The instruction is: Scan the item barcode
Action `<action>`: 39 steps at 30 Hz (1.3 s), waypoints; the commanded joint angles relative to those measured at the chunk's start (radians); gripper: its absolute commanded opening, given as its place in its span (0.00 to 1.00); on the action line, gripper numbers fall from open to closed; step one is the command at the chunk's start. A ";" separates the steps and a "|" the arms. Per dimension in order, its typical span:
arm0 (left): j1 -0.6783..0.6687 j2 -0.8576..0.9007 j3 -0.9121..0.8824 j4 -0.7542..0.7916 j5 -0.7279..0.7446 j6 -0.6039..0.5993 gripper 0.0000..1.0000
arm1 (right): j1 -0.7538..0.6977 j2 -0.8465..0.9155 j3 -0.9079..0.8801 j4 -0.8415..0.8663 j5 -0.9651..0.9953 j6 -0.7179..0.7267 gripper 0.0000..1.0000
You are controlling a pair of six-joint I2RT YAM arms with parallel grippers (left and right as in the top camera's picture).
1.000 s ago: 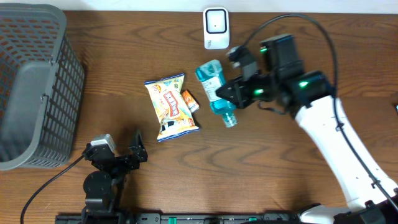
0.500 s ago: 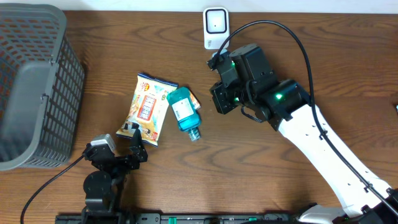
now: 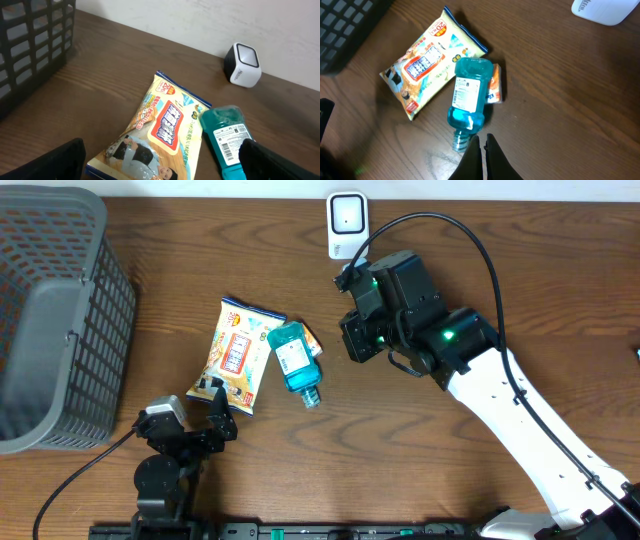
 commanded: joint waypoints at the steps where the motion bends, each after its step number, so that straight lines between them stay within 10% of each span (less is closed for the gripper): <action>1: 0.003 0.000 -0.026 -0.006 -0.012 0.005 0.98 | 0.003 -0.002 0.011 -0.002 0.012 0.012 0.01; 30: 0.003 0.000 -0.026 -0.006 -0.012 0.005 0.98 | 0.005 0.034 0.010 -0.023 0.071 0.017 0.06; 39: 0.003 0.000 -0.026 -0.006 -0.012 0.005 0.98 | 0.005 0.114 0.010 -0.005 0.055 0.108 0.26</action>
